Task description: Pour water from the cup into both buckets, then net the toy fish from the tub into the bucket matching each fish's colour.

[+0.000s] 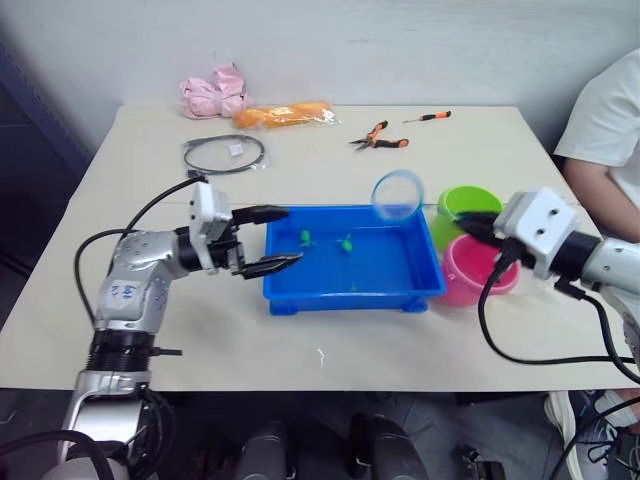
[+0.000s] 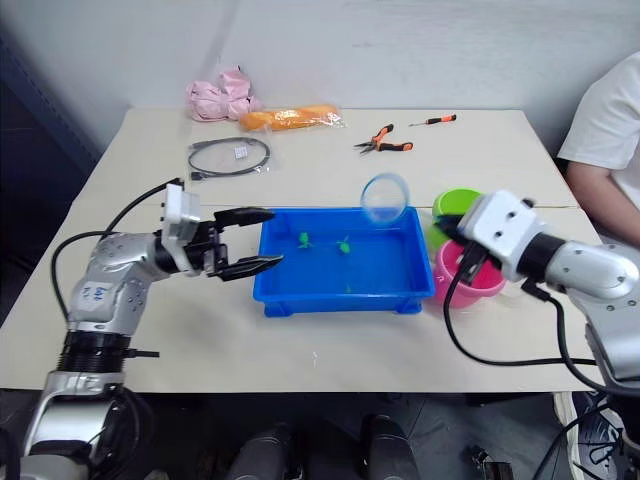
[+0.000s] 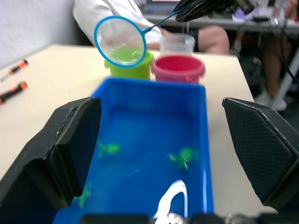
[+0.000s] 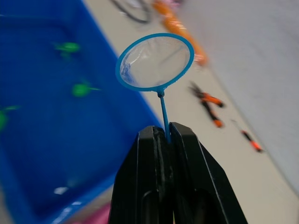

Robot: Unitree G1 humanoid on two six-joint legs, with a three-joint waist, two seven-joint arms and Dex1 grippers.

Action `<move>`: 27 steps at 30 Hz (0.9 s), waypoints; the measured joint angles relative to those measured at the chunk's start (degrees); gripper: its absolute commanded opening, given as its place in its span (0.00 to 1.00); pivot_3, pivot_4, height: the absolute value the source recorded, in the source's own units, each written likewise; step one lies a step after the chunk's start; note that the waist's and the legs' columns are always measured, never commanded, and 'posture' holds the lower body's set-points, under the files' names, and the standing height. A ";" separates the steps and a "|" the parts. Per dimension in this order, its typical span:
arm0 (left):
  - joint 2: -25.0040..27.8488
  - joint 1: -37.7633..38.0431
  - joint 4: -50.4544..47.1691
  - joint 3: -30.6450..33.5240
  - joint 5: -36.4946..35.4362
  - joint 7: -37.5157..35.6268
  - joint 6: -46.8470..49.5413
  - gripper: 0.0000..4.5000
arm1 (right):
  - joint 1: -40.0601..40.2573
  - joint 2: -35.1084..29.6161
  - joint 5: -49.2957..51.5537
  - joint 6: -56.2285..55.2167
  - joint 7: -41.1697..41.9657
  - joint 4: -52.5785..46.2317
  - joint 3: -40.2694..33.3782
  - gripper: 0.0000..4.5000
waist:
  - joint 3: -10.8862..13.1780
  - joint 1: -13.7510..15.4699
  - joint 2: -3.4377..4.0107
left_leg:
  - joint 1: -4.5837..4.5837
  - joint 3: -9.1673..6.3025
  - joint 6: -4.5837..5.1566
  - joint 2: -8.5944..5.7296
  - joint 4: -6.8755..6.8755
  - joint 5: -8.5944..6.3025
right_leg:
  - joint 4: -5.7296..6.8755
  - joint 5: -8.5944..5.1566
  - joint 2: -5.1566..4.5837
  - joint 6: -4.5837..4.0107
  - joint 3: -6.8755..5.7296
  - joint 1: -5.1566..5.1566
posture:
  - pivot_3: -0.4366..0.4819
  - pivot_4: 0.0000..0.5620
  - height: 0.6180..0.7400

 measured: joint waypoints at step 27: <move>6.00 5.92 -0.56 -0.58 1.11 -5.54 -1.39 0.99 | -20.91 10.50 -15.97 -8.55 24.84 23.94 22.58 0.00 | 0.01 -0.62 0.01 | -0.04 0.08 0.01 0.04 0.13 -0.09 | 0.28 -0.02 -0.09 -0.03 -0.11 -0.06 | 0.48 0.27 1.00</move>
